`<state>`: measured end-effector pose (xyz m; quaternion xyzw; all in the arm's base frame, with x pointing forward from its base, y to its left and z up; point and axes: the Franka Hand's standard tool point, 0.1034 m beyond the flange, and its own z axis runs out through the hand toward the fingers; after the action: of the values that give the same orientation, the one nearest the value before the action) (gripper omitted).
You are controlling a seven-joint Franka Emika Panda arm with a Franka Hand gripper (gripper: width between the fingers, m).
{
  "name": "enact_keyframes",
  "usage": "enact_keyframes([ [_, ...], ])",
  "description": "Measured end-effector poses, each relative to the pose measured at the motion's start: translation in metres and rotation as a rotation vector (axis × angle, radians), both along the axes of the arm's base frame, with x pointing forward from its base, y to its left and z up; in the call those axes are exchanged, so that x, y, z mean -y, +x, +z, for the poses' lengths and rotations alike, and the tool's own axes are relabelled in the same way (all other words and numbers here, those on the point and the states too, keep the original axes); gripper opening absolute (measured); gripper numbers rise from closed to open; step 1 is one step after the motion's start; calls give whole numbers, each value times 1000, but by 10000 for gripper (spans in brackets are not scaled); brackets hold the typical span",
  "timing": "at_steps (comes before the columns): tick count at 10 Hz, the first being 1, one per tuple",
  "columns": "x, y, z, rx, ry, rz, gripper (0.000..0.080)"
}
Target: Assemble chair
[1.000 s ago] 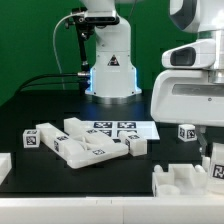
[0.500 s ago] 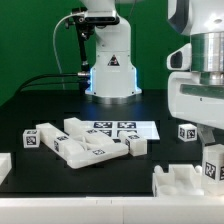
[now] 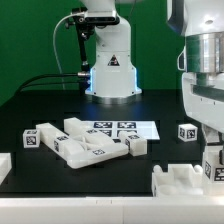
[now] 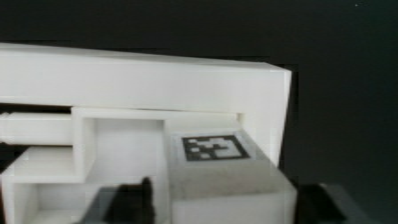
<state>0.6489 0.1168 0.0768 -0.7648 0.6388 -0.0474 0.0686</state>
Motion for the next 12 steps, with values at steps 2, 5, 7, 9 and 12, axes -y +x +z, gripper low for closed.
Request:
enact_keyframes([
  [2, -2, 1, 2, -20, -30, 246, 617],
  [5, 1, 1, 0, -1, -83, 569, 648],
  [7, 3, 2, 0, 5, -114, 761, 649],
  [9, 6, 8, -2, 6, -181, 1118, 649],
  [12, 7, 8, -2, 2, -168, 1032, 374],
])
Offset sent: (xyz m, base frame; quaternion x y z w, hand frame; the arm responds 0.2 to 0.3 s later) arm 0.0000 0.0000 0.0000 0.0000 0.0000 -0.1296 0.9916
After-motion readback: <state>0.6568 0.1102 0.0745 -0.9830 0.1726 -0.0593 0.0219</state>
